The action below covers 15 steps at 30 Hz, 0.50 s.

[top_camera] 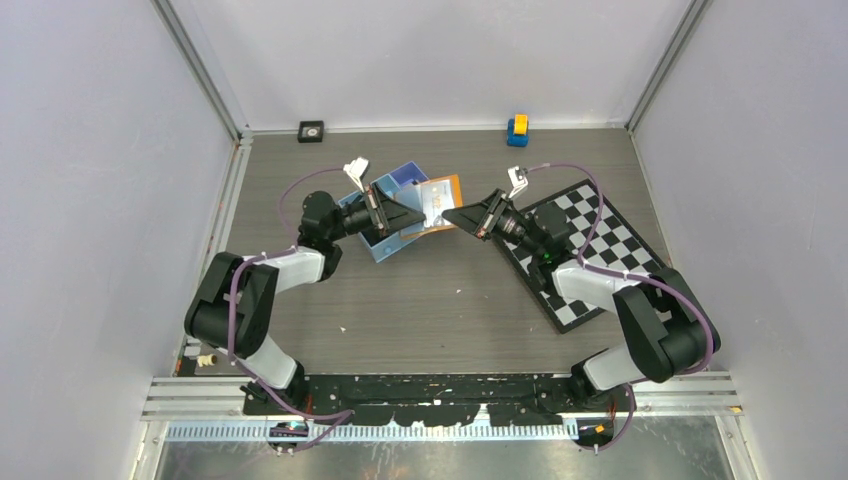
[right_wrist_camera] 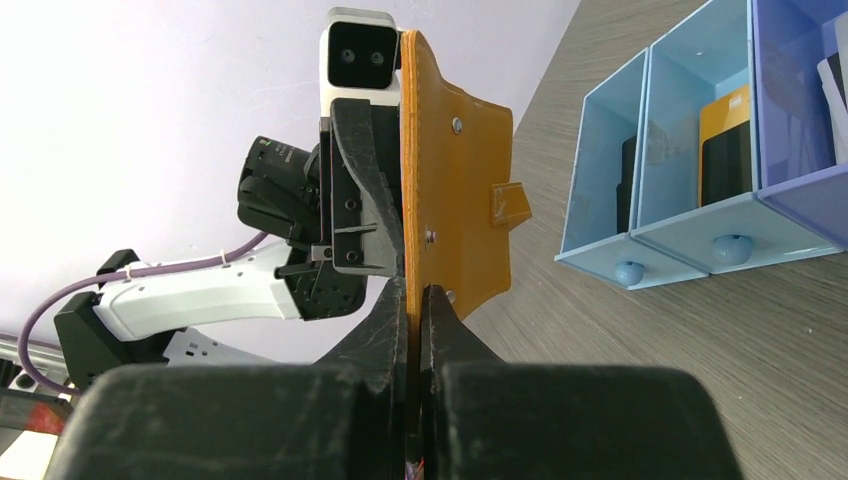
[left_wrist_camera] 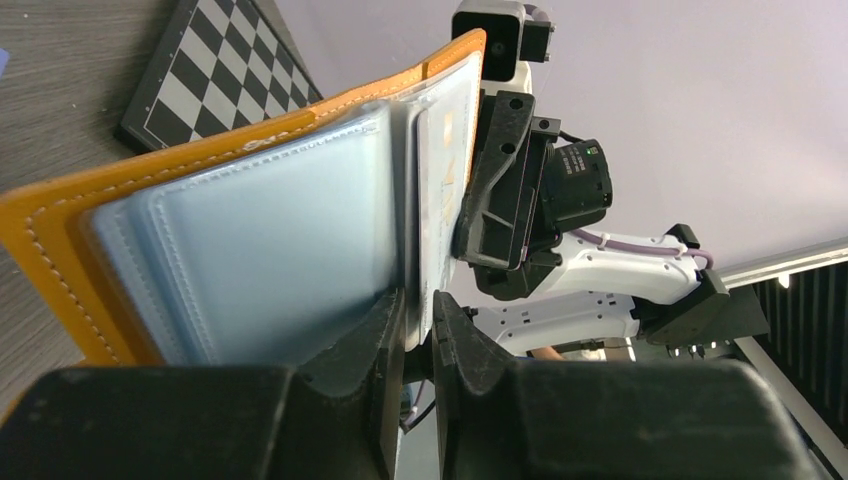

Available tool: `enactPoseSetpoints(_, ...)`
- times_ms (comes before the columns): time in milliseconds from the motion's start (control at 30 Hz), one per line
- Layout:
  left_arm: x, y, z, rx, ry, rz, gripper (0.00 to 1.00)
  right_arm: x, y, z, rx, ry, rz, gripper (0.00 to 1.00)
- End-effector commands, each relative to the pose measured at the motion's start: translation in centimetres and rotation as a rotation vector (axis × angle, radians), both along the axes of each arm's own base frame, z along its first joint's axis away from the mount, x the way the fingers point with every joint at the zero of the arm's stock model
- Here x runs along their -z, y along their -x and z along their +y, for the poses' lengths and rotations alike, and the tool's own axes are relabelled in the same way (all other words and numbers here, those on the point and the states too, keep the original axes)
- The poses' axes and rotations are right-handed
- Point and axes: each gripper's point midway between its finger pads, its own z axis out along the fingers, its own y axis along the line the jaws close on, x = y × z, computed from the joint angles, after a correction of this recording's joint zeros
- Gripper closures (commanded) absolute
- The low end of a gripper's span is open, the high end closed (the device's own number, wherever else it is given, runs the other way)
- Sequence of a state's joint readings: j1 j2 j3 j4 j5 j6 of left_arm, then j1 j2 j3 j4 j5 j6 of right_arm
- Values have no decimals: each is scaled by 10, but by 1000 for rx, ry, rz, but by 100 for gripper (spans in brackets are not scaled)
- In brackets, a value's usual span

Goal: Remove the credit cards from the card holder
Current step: Remove the credit card from the card holder.

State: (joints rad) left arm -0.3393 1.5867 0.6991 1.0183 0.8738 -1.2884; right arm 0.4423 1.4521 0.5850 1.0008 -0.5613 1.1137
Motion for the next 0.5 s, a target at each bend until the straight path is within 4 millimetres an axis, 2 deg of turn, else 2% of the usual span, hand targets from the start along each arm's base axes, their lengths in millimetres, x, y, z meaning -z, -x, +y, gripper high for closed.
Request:
enactPoseSetpoints(0,-28,7,-3,33,62,-105,83,-25,11,12,-61,-23,-94,100)
enactPoseSetpoints(233,-30,8,-2,32,65,-115,76,-24,11,16,-88,-40,-84,99)
enactPoseSetpoints(467,-36,11,-2,40,80,-136,85,-19,9,19,-91,-21,-67,100)
